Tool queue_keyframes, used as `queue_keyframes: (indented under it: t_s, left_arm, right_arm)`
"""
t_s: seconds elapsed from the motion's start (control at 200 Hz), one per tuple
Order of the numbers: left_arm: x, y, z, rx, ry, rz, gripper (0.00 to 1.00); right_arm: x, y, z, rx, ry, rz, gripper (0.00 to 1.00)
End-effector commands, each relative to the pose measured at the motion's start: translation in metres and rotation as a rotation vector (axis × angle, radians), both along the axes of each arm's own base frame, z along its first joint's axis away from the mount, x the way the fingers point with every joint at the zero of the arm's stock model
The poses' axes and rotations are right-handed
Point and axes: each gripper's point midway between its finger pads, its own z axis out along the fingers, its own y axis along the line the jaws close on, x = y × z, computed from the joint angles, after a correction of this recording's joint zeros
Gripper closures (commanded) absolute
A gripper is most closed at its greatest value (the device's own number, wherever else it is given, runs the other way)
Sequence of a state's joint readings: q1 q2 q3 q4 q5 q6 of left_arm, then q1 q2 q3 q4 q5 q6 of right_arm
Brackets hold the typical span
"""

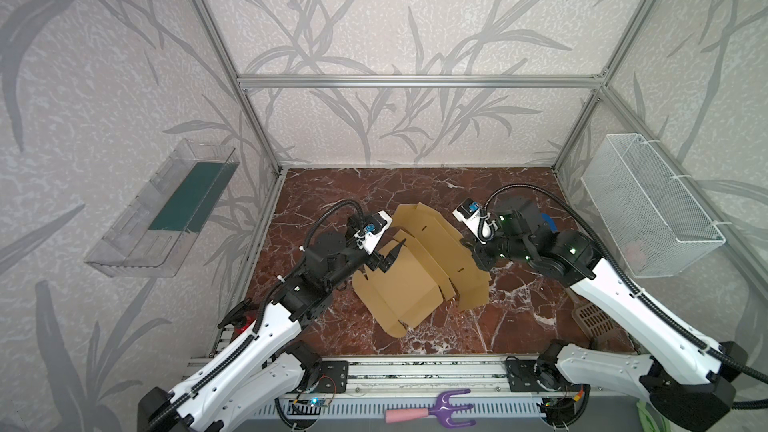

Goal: Fold the paper box

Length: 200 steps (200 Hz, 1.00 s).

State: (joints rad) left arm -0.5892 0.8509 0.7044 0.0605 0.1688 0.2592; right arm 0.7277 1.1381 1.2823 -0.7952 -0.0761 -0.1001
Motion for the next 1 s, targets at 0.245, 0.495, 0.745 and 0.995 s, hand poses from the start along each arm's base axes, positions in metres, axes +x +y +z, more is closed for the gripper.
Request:
queue_keyframes:
  t_s: [0.245,0.495,0.745,0.995]
  left_arm:
    - [0.016,-0.005,0.013,-0.057,0.011,-0.059,0.41]
    - [0.024,-0.006,0.002,-0.072,0.052,-0.065,0.45]
    - [0.032,-0.013,-0.006,-0.072,0.093,-0.101,0.56]
    - [0.034,-0.015,-0.009,-0.082,0.11,-0.121,0.65]
  right_arm:
    - [-0.01,0.004,0.0,-0.034,-0.004,0.059,1.0]
    - [-0.01,0.006,-0.003,-0.036,0.0,0.068,1.0]
    - [-0.011,0.009,-0.006,-0.039,0.005,0.08,1.0]
    - [-0.012,0.011,-0.008,-0.04,0.011,0.088,1.0]
